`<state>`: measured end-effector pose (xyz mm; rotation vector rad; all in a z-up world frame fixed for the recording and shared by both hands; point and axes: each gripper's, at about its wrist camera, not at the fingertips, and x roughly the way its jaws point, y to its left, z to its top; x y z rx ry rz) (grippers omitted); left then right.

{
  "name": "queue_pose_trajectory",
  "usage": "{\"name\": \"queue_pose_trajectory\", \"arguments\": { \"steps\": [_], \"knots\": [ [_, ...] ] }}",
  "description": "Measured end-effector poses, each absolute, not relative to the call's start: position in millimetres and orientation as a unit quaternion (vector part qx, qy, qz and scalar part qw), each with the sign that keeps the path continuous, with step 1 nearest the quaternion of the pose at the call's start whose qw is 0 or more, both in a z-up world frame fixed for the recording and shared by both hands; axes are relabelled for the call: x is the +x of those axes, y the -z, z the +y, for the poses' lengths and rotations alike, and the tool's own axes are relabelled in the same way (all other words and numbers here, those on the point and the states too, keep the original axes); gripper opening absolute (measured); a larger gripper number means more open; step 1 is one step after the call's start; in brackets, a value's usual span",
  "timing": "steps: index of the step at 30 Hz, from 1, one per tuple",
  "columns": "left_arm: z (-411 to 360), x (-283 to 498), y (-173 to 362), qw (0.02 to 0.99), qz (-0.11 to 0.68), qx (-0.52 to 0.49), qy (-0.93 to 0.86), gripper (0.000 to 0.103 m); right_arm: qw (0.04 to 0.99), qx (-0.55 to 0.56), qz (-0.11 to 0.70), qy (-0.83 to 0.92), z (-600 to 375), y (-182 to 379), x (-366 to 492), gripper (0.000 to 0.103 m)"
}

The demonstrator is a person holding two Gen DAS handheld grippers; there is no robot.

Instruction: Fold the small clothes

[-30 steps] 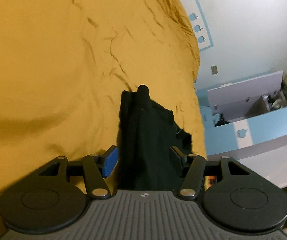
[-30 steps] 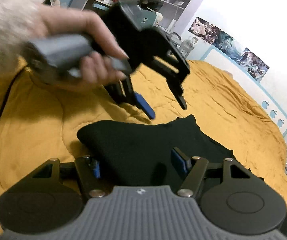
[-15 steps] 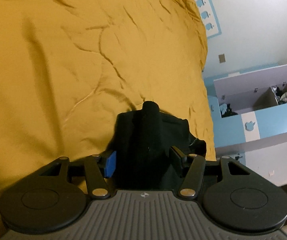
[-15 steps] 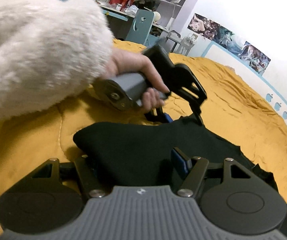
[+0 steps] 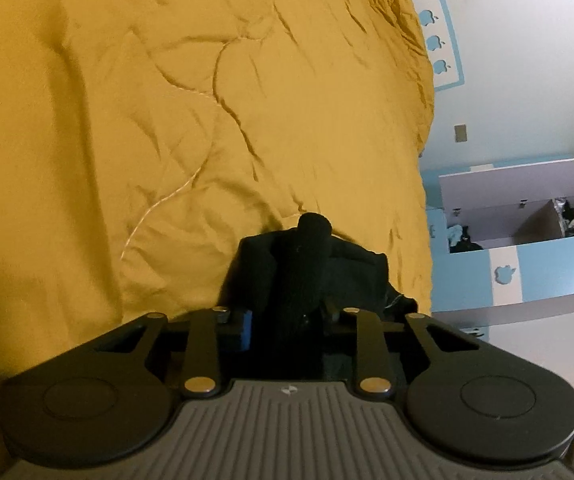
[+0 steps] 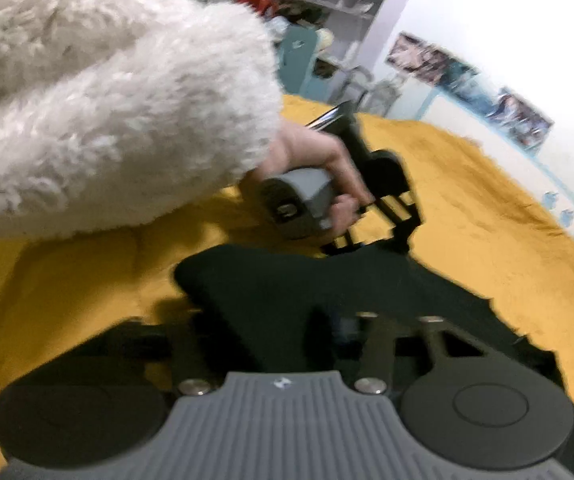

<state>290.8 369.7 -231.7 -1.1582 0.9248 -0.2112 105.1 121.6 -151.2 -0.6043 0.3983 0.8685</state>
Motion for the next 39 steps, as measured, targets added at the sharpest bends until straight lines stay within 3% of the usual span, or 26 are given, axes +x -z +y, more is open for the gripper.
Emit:
{"name": "queue_pose_trajectory", "arguments": {
  "steps": [4,13,26,39],
  "knots": [
    [364.5,292.3,223.0,0.739,0.426,-0.515,0.083,0.027,0.849,-0.269,0.2,-0.408,118.6,146.6,106.5,0.009],
    [354.6,292.1,207.3,0.746,0.433,-0.503,0.051,0.024,0.855,-0.187,0.263,-0.407,107.5,136.5,120.9,0.002],
    [309.5,305.0,131.3,0.79,0.428,-0.44,0.007,0.021,0.884,-0.108,0.254,-0.376,58.4,108.4,118.3,0.0],
    [169.3,362.4,60.8,0.837,0.435,-0.332,0.028,0.019,0.932,0.002,0.223,-0.285,-64.8,80.0,113.9,0.0]
  ]
}}
